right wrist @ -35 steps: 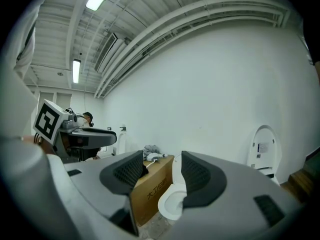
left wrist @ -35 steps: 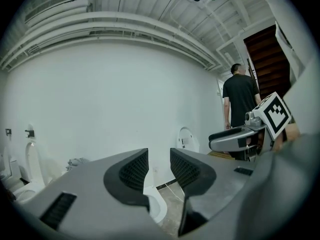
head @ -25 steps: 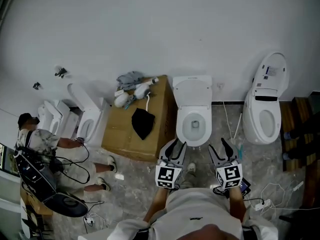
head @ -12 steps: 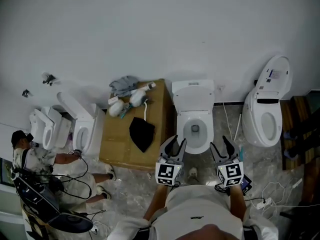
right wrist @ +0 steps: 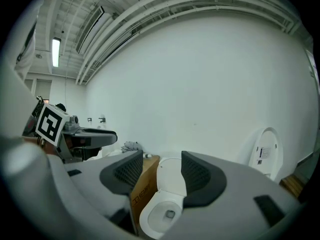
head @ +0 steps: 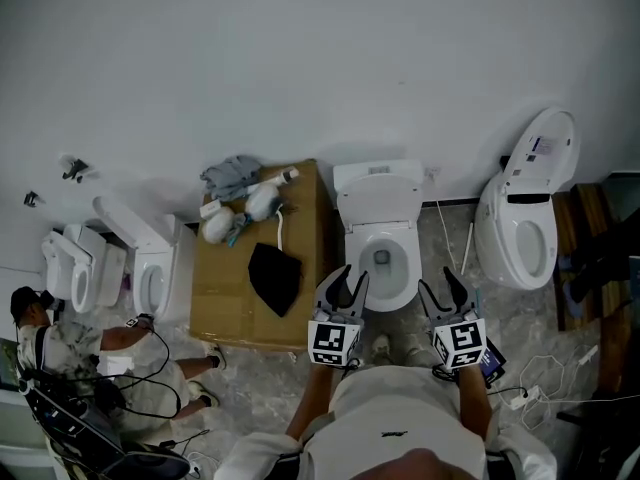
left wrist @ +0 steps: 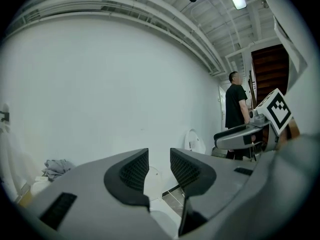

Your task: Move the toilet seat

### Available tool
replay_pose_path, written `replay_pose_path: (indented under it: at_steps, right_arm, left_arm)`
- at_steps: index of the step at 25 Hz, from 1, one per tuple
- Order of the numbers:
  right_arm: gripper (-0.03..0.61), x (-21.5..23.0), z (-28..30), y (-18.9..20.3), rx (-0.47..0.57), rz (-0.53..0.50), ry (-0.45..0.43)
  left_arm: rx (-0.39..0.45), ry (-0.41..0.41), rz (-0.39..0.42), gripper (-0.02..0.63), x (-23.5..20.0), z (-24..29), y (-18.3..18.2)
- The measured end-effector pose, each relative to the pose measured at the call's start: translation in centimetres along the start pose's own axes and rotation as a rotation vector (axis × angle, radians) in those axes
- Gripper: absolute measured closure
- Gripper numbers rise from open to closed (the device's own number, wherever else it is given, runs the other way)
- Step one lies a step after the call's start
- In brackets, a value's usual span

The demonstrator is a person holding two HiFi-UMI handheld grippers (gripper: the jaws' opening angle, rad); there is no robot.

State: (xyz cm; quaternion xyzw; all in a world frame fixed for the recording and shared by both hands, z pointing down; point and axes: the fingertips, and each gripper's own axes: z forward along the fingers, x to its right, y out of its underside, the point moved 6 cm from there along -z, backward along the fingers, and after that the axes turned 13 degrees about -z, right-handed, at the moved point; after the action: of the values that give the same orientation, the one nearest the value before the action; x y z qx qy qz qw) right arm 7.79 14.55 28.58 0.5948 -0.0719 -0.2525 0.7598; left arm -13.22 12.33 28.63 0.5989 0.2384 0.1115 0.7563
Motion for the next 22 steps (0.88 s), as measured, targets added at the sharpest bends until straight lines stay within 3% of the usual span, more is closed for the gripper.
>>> replay_pose_path:
  at_steps: [10, 22]
  right_arm:
    - [0.324, 2.8, 4.6, 4.1, -0.088, 0.033, -0.033]
    - [0.324, 6.9, 13.5, 11.1, -0.215, 0.07, -0.195]
  left_arm:
    - [-0.054, -0.037, -0.047, 0.479, -1.9, 4.7, 3.9]
    - [-0.156, -0.213, -0.117, 0.479, -4.9, 11.5, 9.8]
